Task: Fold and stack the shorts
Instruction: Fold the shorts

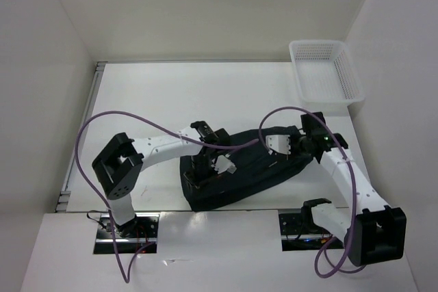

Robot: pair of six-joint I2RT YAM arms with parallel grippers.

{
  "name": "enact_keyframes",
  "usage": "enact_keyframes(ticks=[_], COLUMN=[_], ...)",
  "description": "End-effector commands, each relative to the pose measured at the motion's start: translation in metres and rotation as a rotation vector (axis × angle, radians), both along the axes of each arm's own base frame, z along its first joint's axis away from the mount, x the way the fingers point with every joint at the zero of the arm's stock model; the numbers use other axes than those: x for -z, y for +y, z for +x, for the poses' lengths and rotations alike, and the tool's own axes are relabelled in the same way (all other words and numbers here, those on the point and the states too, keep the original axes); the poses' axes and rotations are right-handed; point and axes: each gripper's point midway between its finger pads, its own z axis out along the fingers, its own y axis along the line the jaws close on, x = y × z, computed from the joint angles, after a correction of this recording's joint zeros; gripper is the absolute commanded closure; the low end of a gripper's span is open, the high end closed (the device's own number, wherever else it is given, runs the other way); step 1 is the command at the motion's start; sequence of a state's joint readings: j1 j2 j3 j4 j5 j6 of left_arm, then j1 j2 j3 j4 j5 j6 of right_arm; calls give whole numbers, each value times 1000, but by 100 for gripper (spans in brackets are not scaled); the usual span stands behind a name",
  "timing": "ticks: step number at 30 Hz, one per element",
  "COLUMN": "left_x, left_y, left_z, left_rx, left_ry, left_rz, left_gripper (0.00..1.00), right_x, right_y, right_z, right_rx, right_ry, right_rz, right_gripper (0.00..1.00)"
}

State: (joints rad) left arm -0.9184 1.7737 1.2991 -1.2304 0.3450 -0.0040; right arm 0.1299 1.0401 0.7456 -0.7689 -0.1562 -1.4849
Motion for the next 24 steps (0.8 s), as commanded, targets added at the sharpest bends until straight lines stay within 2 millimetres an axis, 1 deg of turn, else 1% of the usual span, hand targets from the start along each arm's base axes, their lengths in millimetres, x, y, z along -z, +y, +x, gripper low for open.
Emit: enact_keyframes(ticks=[1,2,3,4,5,6,8,9,10,11,12,13,14,15,16,17,18,19,20,21,22,23,24], left_x=[9,11,13,14,15,14,6,4,0,-7,-9,-11,-11,-7,1,8,8,6,5,3,-5,-8,-7], left_y=[-1,-2,-2,-1,1,3,5,6,7,10,13,12,15,17,10,17,16,8,17,19,18,21,30], left_z=[9,12,12,13,12,8,-5,-8,-11,-18,-20,-19,-13,-2,17,40,57,84,109,125,147,159,175], left_rx=[7,9,9,12,12,21,23,20,18,13,13,13,22,11,-9,-77,-125,-176,-281,-332,-377,-411,-457], left_ry=[-36,-54,-48,-57,-51,-42,1,19,26,55,64,56,9,-29,-100,-129,-150,-205,-204,-216,-259,-274,-303], left_rz=[3,0,8,16,23,35,27,31,24,25,37,26,33,37,3,14,-5,-60,-89,-116,-166,-188,-202], left_gripper=[93,90,86,80,68,62,54,52,50,49,49,49,49,50,52,53,53,53,55,56,56,56,56], right_x=[7,4,7,5,7,-1,-15,-23,-45,-60,-71,-99,-118,-120,-118,-111,-106,-87,-80,-56,-47,-41,-25], right_y=[-7,-7,-9,-9,-9,-9,-5,2,8,17,34,43,66,78,94,105,123,134,142,149,153,156,162], right_z=[-3,-3,-3,-3,-7,-6,-5,-6,-2,2,1,11,13,16,26,28,28,37,42,44,47,52,51], right_rx=[-43,-43,-38,-37,-30,-15,4,21,29,40,68,76,34,45,118,136,128,194,220,291,320,348,374], right_ry=[-47,-59,-58,-67,-50,-71,-88,-93,-122,-145,-117,-161,-165,-149,-100,-58,-10,74,117,229,268,290,359], right_rz=[-70,-69,-78,-77,-74,-63,-23,35,81,142,268,341,417,456,541,568,596,618,636,642,649,654,662], right_gripper=[81,70,63,58,53,46,41,38,38,38,36,36,36,40,44,48,52,66,74,84,87,89,93])
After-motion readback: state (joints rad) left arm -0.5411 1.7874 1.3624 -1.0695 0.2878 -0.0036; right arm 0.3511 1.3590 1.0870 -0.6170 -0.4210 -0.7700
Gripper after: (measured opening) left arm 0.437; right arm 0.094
